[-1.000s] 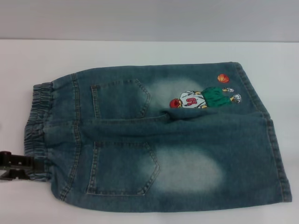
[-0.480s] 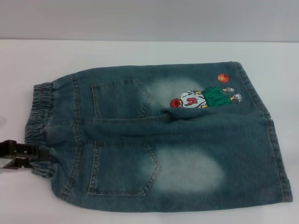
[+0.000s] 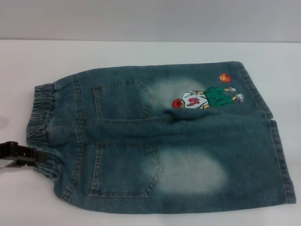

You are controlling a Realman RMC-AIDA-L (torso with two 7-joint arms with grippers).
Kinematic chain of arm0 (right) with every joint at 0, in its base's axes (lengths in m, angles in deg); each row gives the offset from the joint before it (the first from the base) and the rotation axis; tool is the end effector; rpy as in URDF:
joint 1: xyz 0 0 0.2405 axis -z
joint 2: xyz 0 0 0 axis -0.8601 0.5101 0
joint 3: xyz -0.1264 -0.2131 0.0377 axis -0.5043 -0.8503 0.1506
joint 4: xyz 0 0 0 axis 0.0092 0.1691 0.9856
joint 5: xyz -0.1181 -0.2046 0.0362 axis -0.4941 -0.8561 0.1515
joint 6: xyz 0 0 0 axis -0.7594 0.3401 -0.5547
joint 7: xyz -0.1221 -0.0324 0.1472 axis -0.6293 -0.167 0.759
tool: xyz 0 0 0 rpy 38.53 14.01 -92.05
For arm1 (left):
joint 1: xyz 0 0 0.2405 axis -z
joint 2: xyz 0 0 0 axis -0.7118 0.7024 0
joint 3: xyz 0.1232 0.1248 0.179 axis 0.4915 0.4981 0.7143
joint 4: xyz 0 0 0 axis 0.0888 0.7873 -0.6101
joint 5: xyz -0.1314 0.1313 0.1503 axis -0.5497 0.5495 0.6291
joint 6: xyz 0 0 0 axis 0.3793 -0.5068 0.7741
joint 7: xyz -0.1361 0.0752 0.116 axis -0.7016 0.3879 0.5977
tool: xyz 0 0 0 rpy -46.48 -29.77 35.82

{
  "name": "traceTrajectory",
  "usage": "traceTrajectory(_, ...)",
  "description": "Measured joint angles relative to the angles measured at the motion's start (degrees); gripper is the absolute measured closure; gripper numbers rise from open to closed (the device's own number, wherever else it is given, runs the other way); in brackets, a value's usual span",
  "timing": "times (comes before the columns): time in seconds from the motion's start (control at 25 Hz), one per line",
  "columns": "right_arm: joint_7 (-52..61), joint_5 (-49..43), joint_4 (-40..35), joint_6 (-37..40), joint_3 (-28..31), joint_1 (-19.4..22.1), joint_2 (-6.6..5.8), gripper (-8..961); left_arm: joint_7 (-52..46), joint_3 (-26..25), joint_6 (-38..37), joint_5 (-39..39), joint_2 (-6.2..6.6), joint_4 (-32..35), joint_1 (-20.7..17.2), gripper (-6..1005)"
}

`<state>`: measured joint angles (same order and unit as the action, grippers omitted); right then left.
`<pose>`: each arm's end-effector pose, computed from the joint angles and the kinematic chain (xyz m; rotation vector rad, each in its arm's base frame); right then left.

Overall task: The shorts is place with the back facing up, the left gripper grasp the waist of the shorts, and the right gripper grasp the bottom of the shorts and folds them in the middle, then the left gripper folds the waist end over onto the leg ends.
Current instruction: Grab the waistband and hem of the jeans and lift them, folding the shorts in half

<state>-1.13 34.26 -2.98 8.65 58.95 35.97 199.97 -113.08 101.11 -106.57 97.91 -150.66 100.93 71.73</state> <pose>0.4524 0.3524 0.0715 -1.0607 0.7231 0.5021 -0.3596 0.3302 0.0358 -2.2042 -1.9999 -0.2524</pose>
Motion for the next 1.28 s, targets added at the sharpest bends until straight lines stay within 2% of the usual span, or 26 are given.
traceTrajectory(0.4, 0.00, 0.34, 0.02, 0.00, 0.02, 0.43, 0.00, 428, 0.25, -0.10, 0.48, 0.02, -0.36, 1.04, -0.20, 752)
traceTrajectory(0.6, 0.79, 0.47, 0.02, 0.18, 0.09, 0.34, 0.05, 428, 0.15, -0.10, 0.86, 0.01, -0.44, 1.04, -0.11, 923)
traceTrajectory(0.76, 1.56, 0.47, 0.02, 0.38, -0.08, -0.05, 0.09, 428, 0.05, -0.10, 1.44, -0.13, -0.68, 1.49, -0.27, 931)
traceTrajectory(1.28, 3.80, 0.58, -0.21, 0.30, 0.16, -0.23, 0.14, 428, 0.64, -0.63, 3.64, -0.01, -2.55, 5.80, 0.01, 924)
